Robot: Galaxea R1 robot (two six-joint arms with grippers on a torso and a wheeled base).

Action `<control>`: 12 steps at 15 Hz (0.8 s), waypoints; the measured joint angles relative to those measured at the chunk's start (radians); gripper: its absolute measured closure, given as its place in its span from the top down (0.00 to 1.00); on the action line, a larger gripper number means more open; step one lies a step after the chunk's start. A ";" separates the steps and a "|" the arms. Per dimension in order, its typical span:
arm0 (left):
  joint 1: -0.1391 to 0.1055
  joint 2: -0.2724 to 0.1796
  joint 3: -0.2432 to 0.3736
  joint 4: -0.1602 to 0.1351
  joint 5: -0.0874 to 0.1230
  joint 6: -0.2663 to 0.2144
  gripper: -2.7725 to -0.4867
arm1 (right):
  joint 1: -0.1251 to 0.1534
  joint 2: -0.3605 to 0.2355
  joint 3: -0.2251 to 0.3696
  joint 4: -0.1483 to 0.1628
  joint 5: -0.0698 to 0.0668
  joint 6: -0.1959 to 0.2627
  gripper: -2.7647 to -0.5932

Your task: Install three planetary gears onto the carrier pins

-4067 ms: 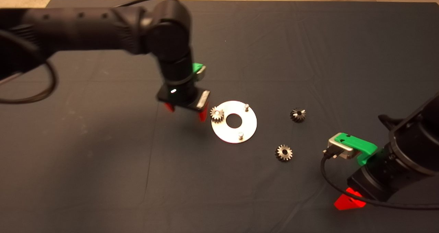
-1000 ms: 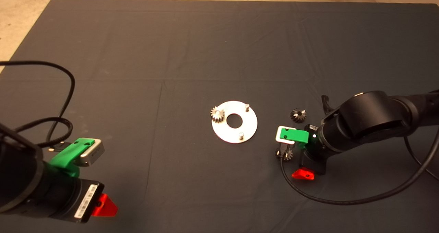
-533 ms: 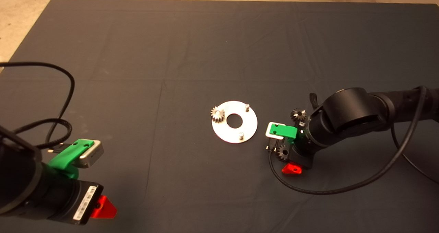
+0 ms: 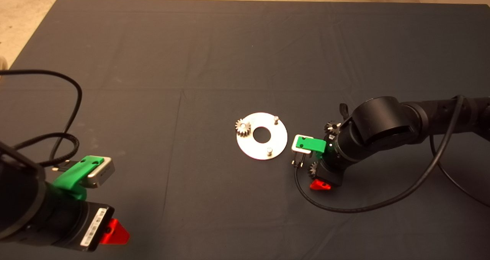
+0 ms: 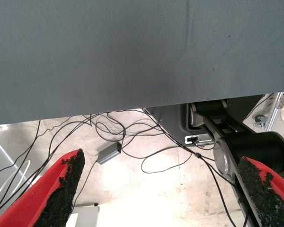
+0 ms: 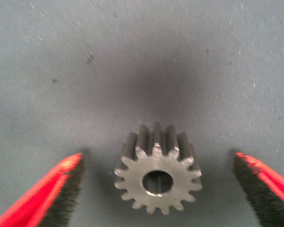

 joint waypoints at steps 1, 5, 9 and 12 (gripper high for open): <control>0.000 -0.001 0.000 0.000 0.000 0.000 0.80 | 0.000 0.001 0.000 0.000 -0.001 0.002 0.75; 0.000 -0.002 0.000 0.000 0.000 0.000 0.80 | 0.000 0.005 -0.001 0.000 -0.001 0.002 0.75; 0.000 -0.002 0.000 0.000 0.000 0.000 0.80 | 0.000 0.007 -0.001 0.000 -0.001 0.002 0.69; 0.000 -0.002 0.000 0.000 0.000 0.001 0.80 | 0.000 0.006 -0.001 0.000 -0.001 0.002 0.63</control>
